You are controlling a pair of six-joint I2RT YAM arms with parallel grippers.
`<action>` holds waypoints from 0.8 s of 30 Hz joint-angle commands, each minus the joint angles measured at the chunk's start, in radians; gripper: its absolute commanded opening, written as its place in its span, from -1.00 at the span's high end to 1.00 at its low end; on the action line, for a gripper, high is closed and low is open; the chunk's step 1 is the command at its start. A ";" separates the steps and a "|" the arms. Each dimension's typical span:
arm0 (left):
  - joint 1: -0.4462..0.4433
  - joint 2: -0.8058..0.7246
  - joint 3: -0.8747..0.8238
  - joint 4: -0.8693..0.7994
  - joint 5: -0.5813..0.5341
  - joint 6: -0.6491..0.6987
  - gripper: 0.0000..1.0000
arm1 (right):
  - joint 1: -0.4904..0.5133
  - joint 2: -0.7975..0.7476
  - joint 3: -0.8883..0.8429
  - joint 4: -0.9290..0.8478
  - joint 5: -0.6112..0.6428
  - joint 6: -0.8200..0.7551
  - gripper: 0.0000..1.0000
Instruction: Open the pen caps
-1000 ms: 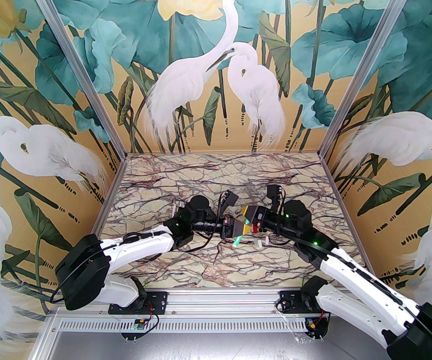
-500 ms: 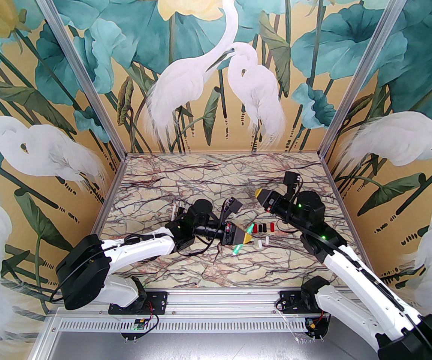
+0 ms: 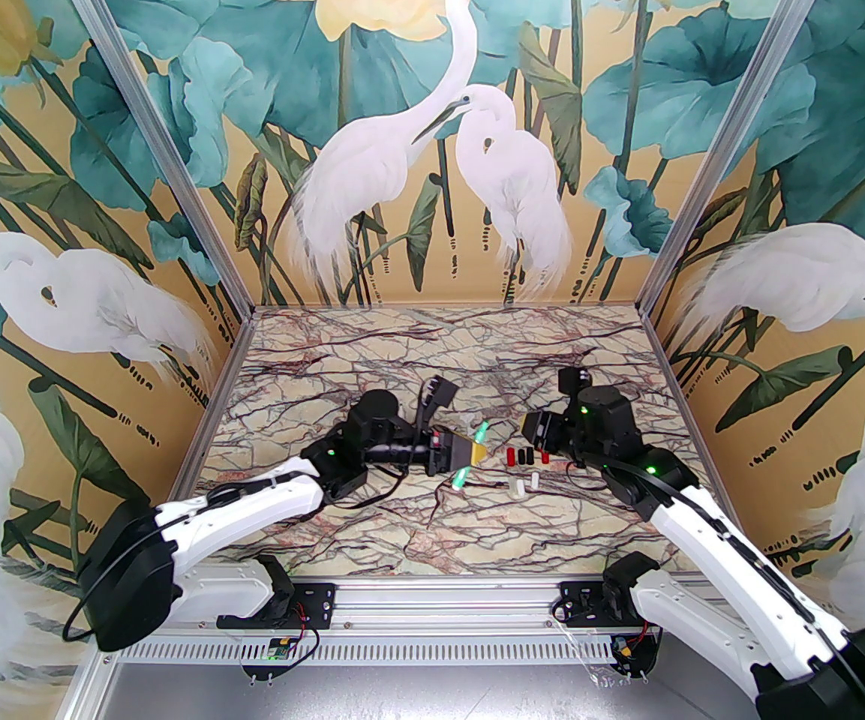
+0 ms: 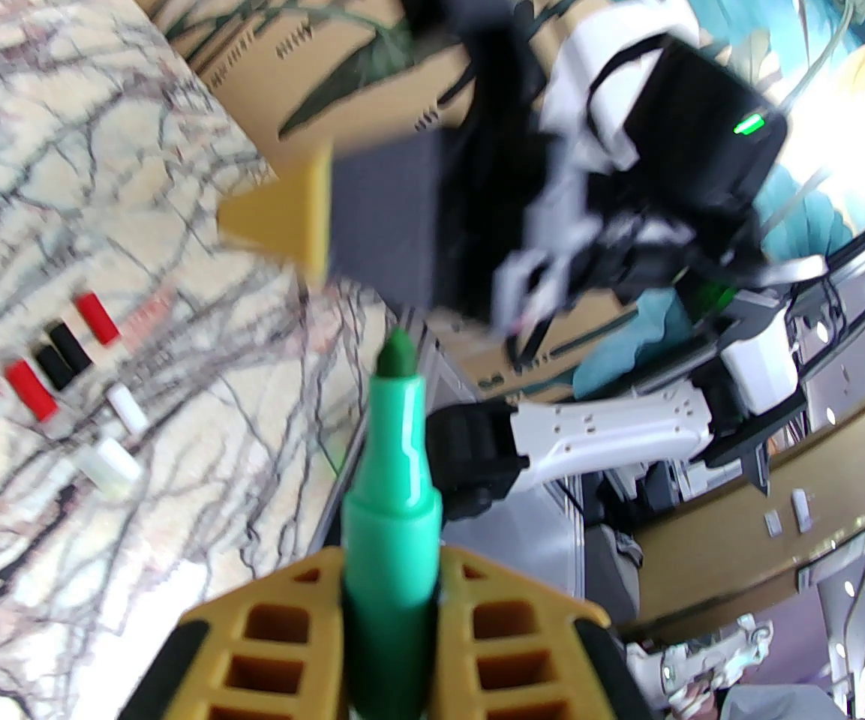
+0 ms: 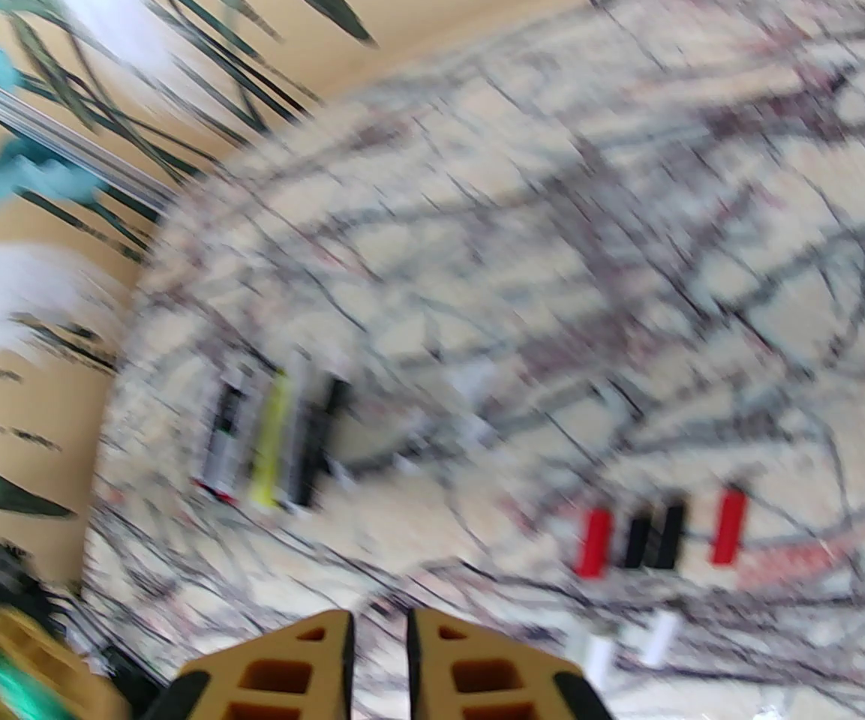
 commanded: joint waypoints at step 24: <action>0.056 -0.103 -0.089 -0.093 -0.018 0.044 0.84 | -0.100 0.323 -0.080 -0.146 0.083 -0.083 0.59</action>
